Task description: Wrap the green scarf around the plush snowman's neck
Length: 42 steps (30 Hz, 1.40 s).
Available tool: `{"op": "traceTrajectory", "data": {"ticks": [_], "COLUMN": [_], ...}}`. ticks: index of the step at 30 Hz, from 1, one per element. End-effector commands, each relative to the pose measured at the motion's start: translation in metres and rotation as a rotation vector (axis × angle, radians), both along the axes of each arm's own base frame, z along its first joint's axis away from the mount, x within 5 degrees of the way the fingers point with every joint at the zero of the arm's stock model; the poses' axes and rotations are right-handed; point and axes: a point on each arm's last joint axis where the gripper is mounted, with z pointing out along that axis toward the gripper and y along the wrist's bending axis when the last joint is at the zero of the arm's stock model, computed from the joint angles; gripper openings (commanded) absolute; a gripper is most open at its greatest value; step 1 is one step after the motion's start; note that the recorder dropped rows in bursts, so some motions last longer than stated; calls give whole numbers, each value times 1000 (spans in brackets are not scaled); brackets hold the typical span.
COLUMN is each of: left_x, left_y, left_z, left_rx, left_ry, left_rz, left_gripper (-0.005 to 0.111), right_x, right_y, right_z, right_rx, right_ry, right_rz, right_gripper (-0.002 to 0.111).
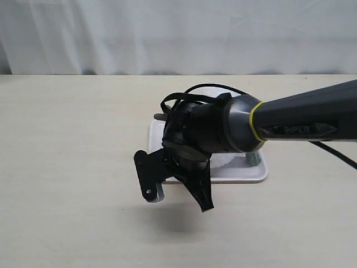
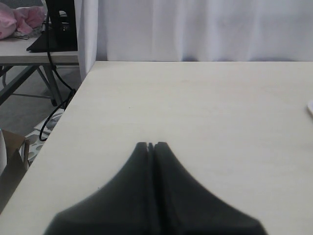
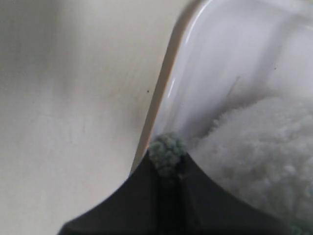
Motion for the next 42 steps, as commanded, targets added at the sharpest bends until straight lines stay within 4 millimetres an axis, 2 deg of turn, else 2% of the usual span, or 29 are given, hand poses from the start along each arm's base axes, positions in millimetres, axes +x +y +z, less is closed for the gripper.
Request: {"op": "traceTrajectory", "data": {"ticks": [1,6,9,16,19,30,35,38,40,42], "left_x": [0,0,0,0,0,0,0,0,0,0], "left_y": [0,0,0,0,0,0,0,0,0,0], "left_z": [0,0,0,0,0,0,0,0,0,0], "left_rx": [1,1,1,1,1,1,1,1,1,1], "left_ry": [-12,-12,-12,-12,-12,-12,-12,-12,-12,-12], "left_rz": [-5,-5,-5,-5,-5,-5,-5,-5,-5,-5], "left_gripper": [0,0,0,0,0,0,0,0,0,0], "right_x": [2,2,1,-9,-15,-60,-74,-76,-73,-68], "right_y": [-2,-2,0,5,5,30,30,27,25,23], "right_z": [1,2,6,30,40,94,121,137,151,161], "right_rx": [-15,-2,25,93,83,216,292,373,478,561], "right_ry": [-19,-31,-44,-83,-90,-161,-196,-237,-314,-404], "right_rz": [27,-11,-41,-87,-102,-25,-3,-29,-100,-193], "right_gripper": [4,6,17,53,61,61,61,61,56,45]}}
